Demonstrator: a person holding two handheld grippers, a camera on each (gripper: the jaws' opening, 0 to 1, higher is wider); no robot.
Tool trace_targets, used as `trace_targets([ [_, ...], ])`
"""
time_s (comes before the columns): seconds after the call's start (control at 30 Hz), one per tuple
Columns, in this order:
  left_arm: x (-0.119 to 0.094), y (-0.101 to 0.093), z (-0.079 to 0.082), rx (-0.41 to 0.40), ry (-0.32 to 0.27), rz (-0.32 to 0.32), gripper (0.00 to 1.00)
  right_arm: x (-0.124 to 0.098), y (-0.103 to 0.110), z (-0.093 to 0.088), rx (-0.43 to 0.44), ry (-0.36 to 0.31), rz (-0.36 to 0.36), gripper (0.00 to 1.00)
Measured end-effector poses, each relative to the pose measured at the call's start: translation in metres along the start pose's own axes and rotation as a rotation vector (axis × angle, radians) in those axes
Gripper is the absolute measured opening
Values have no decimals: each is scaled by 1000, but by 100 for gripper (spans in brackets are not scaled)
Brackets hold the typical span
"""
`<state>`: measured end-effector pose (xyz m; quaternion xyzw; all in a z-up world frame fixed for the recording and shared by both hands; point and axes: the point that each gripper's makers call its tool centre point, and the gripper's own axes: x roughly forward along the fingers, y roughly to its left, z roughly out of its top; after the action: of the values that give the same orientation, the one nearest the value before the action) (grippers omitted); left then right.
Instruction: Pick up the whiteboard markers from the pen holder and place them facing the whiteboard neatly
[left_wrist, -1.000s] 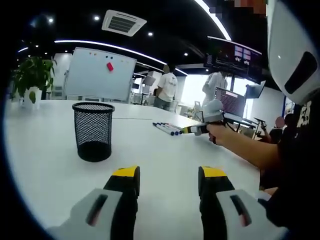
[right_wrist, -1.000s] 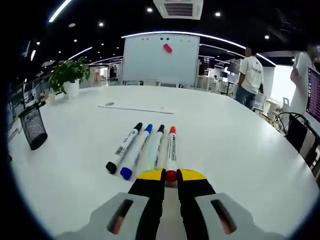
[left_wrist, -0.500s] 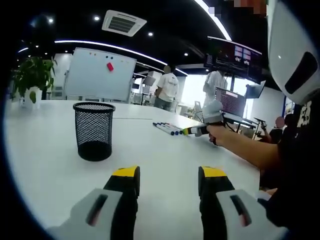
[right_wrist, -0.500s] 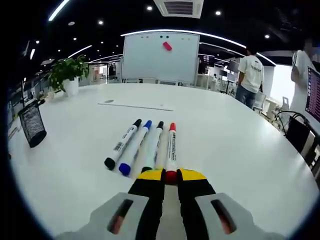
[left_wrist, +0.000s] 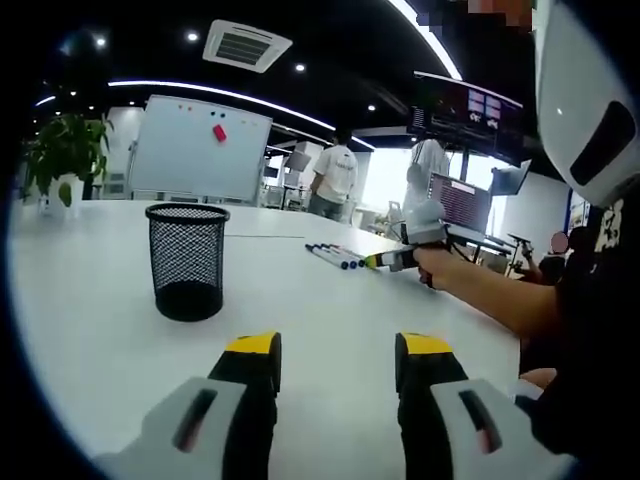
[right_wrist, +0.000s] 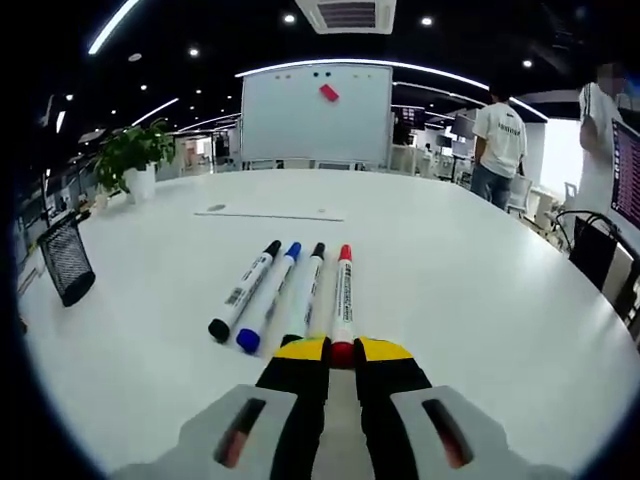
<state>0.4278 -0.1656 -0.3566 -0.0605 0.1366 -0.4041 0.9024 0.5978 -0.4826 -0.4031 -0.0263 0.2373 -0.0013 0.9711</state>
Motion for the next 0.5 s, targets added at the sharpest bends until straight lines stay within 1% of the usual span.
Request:
trace_targets([
  [0.13,0,1,0,7,2,2,46,0,1,0,-14,1,2,16],
  [0.23,0,0,0,7,1,-1,46,0,0,1,-8,0,3,18],
  [0.5,0,1,0,7,1,2,46,1,0,0,-1,0,-2,17],
])
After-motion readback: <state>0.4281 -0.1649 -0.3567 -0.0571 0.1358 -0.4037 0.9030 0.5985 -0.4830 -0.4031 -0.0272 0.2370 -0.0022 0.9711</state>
